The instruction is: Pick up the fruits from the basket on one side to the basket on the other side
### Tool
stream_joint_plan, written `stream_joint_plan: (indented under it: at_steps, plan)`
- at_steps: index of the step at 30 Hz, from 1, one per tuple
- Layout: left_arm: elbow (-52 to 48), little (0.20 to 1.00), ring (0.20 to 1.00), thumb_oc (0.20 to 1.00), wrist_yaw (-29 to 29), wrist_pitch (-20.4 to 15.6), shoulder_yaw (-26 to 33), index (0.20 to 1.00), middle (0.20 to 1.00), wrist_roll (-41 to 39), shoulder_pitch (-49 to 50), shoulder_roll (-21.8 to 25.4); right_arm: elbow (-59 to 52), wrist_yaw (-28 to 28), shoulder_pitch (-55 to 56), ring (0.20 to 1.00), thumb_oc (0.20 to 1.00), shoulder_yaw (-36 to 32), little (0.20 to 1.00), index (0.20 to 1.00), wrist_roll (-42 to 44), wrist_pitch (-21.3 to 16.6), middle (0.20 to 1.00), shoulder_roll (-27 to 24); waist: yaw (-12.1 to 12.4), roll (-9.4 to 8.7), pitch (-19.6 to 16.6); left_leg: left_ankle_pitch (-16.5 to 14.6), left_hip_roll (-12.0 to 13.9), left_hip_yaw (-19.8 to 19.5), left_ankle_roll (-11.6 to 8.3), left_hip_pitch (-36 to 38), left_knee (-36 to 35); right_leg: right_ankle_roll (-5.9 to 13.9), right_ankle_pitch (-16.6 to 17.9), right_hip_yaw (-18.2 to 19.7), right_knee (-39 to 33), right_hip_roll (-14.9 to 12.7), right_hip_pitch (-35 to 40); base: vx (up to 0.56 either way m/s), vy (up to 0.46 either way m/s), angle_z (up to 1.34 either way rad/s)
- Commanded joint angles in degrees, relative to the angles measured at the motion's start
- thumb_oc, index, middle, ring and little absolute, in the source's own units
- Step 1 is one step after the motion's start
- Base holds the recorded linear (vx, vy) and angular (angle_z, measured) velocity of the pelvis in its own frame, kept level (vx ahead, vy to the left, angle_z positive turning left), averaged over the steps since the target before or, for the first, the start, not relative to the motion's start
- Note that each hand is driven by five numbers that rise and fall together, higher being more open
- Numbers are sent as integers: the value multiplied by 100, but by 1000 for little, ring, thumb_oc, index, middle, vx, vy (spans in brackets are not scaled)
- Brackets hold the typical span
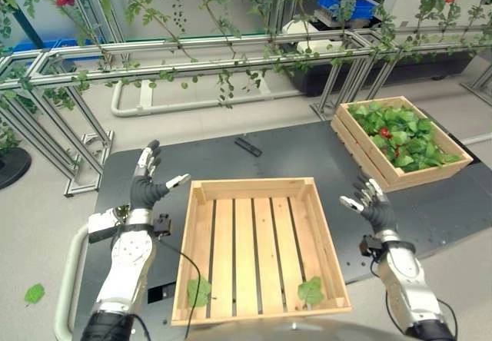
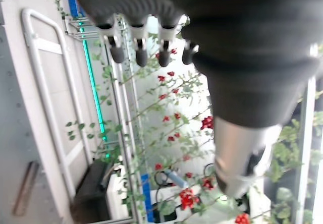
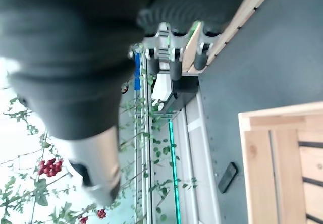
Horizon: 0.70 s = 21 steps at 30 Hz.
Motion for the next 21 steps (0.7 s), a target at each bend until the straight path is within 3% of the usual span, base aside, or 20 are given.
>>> stream_joint_plan:
  at_steps: [1,2,4,21]
  plan:
    - [502,1000,1000,1000,-59,-57,-154,1000,1000,-53,-248,218,-4,-200,-206,1000,1000,-95,1000,1000,-516,-235,1000,-166,-108,-183,31,-166,-289,-43,283,-251,370,171,-1029,49,659,-45,136,35,-6,1]
    - [1082,1000,1000,1000,-71,4,-190,1000,1000,-32,-235,140,256,-267,-162,1000,1000,-61,1000,1000,-753,-233,1000,-168,-112,-179,30,-169,-282,-52,280,-239,365,168,-1060,20,683,-37,153,38,-7,2]
    - [1240,1000,1000,1000,-130,28,-156,1000,1000,-77,-139,102,443,-318,-122,1000,1000,-103,1000,1000,-836,-233,1000,-145,-105,-169,23,-172,-287,-71,282,-232,361,167,-1089,5,710,-26,169,46,-2,3]
    - [1207,1000,1000,1000,-246,115,-216,1000,1000,-295,43,-10,728,-470,-136,1000,1000,-138,1000,1000,-1056,-193,1000,-47,-28,-117,-5,-155,-299,-193,266,-175,295,122,-1205,-148,725,3,318,13,1,7]
